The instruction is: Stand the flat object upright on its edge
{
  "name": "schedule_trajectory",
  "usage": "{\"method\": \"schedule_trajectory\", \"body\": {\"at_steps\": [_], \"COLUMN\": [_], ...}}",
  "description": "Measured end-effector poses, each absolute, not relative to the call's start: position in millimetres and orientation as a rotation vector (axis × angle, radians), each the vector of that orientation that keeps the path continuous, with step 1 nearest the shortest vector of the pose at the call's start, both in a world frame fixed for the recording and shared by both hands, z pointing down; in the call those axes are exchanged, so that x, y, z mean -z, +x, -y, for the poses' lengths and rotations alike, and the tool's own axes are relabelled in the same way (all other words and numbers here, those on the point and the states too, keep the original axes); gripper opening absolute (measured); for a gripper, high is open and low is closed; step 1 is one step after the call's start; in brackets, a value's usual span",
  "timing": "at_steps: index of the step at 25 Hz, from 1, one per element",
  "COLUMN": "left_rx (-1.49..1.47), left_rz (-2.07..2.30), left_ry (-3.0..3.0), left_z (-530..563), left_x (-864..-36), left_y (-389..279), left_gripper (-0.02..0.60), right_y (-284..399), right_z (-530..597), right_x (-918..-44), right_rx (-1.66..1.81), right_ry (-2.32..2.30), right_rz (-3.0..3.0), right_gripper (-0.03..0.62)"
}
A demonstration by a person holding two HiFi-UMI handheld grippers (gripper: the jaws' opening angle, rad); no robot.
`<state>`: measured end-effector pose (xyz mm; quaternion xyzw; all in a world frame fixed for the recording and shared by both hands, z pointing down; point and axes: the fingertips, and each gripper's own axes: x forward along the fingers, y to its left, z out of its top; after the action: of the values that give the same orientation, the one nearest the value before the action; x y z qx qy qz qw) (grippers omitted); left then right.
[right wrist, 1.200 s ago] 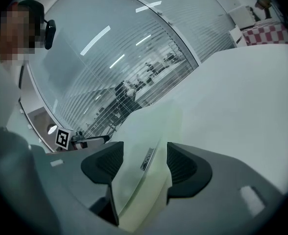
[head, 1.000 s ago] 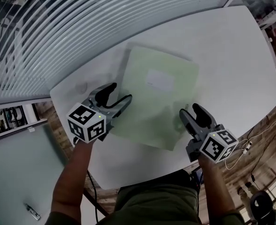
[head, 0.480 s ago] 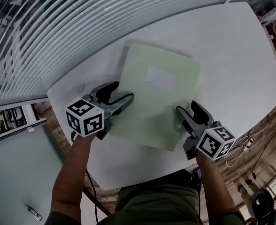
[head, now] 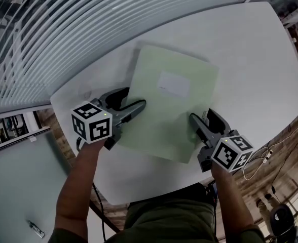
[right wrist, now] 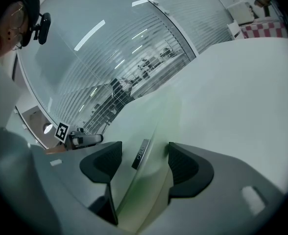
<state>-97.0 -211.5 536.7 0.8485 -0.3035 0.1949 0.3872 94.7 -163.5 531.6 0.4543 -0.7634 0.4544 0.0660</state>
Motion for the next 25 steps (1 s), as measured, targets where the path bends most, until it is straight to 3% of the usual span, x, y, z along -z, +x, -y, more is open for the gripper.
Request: {"method": "schedule_trajectory", "body": {"at_steps": [25], "left_rx": [-0.602], "left_rz": [0.878], "left_ry": [2.113], "left_z": [195], "left_x": [-525], "left_y": [-93], "left_gripper": [0.296], "right_y": [99], "right_z": [160], "right_x": [-527], "right_rx": [-1.361], "right_ry": [1.397], "right_rz": [2.255], "right_gripper": [0.281]}}
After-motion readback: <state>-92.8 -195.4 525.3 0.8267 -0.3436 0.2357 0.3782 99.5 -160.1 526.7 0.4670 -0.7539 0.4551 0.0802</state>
